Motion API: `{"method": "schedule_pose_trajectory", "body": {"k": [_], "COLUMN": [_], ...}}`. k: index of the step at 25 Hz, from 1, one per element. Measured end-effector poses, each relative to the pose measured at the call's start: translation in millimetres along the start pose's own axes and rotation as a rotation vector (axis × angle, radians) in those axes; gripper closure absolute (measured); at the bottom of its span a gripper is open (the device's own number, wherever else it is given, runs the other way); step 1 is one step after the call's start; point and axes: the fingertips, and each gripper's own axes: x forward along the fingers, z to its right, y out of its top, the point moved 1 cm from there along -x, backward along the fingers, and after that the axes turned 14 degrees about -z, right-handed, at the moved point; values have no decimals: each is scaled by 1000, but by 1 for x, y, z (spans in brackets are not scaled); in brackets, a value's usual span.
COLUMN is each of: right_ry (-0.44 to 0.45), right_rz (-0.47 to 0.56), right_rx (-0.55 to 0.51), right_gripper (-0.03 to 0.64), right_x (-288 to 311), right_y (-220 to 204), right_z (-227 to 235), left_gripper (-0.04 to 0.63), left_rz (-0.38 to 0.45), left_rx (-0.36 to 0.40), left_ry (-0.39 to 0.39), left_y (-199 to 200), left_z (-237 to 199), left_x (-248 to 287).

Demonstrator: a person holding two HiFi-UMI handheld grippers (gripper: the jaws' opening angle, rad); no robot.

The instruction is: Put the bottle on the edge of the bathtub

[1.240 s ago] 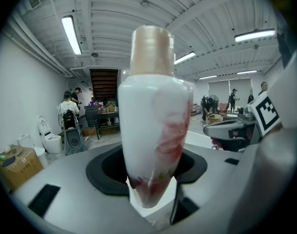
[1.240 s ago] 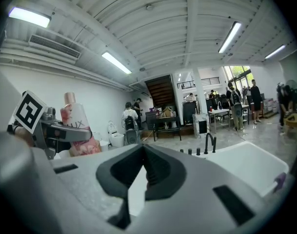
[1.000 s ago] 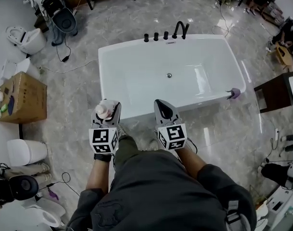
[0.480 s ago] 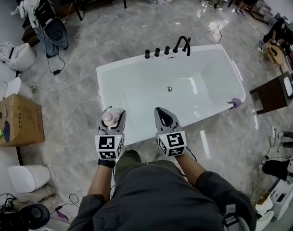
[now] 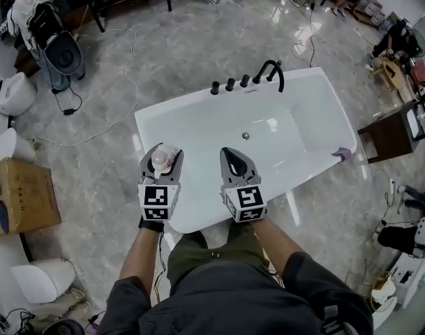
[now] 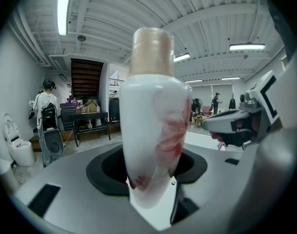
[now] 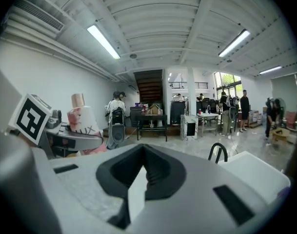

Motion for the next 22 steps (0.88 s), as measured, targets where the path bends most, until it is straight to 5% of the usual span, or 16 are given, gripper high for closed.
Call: {"method": "schedule_pose_trajectory", "body": {"k": [22], "right_ry": [136], "right_rz": [-77], "right_rx": [-61], "right_gripper": [615], "right_x": [229], "right_y": [-40], "right_z": [86], "left_gripper": [367], "left_rz": [-97], "left_rx": [-35], "left_ry": [123], "left_y": [-53], "left_z": [-86], "left_x": [274]}}
